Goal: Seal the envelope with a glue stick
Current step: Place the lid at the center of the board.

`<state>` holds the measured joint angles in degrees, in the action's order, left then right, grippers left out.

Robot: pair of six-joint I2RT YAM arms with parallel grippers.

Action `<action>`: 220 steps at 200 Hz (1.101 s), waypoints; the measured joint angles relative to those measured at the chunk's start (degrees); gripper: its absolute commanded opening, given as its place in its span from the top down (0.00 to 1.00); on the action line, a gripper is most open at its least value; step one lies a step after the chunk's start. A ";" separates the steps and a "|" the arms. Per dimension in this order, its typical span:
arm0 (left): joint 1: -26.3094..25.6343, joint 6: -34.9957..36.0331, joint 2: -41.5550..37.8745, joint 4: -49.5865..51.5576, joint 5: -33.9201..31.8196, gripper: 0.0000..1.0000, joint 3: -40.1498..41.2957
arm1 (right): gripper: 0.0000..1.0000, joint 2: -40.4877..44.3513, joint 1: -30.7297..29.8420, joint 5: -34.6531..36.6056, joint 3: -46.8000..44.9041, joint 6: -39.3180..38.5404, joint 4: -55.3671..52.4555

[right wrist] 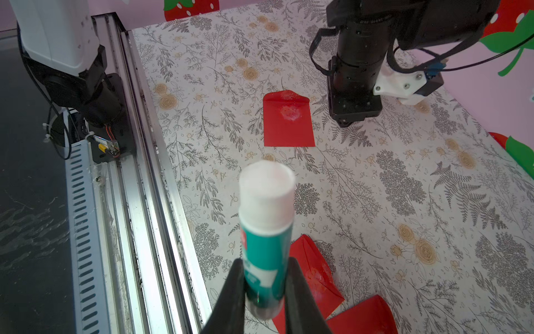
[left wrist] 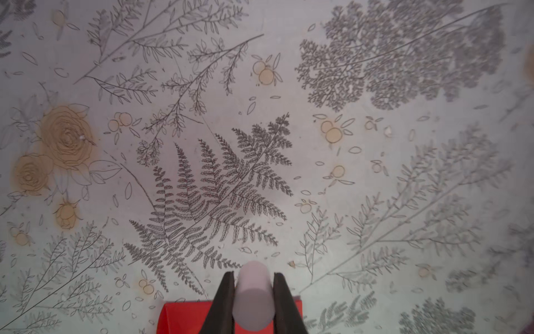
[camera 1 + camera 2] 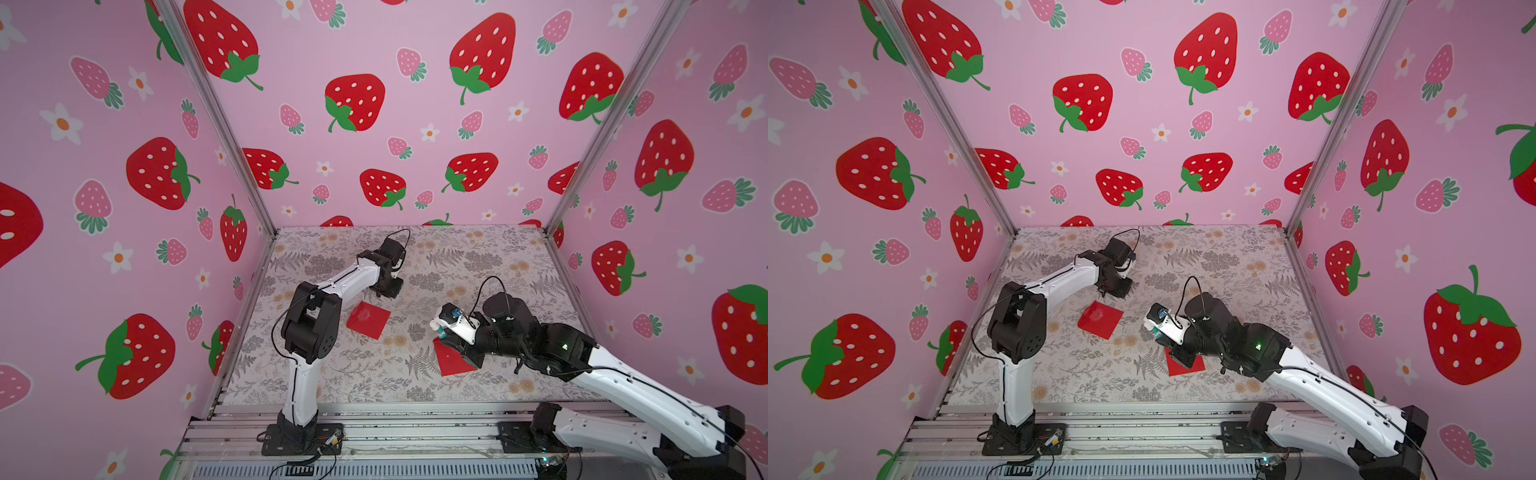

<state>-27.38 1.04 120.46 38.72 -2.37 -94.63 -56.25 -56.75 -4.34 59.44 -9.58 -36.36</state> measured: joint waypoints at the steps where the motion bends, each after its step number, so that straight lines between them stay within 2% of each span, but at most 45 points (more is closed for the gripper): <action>1: 0.07 0.00 0.26 -0.04 -0.07 0.87 -0.15 | 1.00 0.00 0.00 0.00 0.00 0.00 0.02; 61: 1.27 0.04 5.31 -1.73 -0.66 0.82 -2.71 | 1.00 -0.33 -0.48 0.55 -0.22 0.66 0.17; 107: 1.40 -0.04 5.81 -1.68 -0.39 0.75 -2.71 | 1.00 -0.33 -0.74 1.36 -0.24 0.85 0.17; 182: 2.16 -0.24 5.77 -1.09 0.09 0.50 -3.43 | 1.00 -0.02 -0.85 3.76 -0.13 1.40 0.15; 220: 2.34 -0.48 4.11 -0.79 1.49 0.46 -3.48 | 1.00 0.17 -0.85 6.32 0.48 2.75 0.76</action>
<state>-25.04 0.56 124.57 37.93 -0.89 -98.10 -56.07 -57.60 1.98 59.92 -6.83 -35.59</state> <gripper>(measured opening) 0.527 0.214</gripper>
